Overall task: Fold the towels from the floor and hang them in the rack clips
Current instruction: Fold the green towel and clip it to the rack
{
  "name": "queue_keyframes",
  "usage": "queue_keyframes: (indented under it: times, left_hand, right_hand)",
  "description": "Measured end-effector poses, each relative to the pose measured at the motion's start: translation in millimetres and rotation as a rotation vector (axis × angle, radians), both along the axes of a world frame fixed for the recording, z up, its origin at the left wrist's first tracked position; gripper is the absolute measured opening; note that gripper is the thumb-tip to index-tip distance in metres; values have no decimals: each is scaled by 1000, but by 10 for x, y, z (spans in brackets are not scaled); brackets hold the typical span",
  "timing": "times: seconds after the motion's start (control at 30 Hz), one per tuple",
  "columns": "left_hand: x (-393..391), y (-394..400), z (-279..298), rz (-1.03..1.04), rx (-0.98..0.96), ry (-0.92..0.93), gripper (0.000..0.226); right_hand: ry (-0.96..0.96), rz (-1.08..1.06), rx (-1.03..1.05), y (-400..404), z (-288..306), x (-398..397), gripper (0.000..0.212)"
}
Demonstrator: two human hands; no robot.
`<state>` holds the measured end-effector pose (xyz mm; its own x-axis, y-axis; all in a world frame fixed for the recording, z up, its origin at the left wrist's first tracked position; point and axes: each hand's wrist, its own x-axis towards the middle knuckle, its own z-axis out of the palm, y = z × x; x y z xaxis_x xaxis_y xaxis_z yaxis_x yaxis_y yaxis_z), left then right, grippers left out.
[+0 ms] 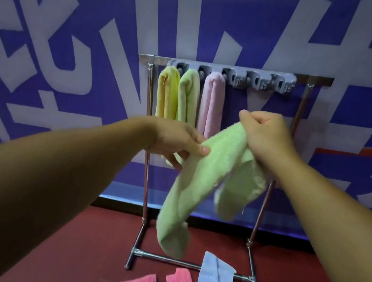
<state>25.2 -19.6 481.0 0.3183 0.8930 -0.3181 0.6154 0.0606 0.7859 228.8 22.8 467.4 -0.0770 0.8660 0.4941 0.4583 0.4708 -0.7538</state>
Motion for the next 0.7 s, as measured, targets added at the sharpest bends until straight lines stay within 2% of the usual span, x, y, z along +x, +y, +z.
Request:
queue_keyframes:
  times: [0.13,0.23,0.3,0.4,0.57,0.63,0.7]
  left_hand:
    - [155,343,131,67,115,-272,33]
    - [286,639,312,68,116,-323,35]
    - [360,836,420,70,129,-281,33]
    - [469,1124,540,104,239,-179,26]
    - [617,1666,611,207,521,64,13]
    - [645,1832,636,223,575,160,16]
    - [636,1961,662,211,639,301,28]
  right_hand:
    - [57,82,-188,388,113,152,53]
    - [59,190,-263,548,187,204,50]
    - [29,216,-274,674,225,234,44]
    - [15,142,-159,953,273,277,32]
    - [25,15,-95,1456,363,260,41]
    - [-25,-1,-82,1613,382,247,35]
    - [-75,-7,-61,1750,406,230,28]
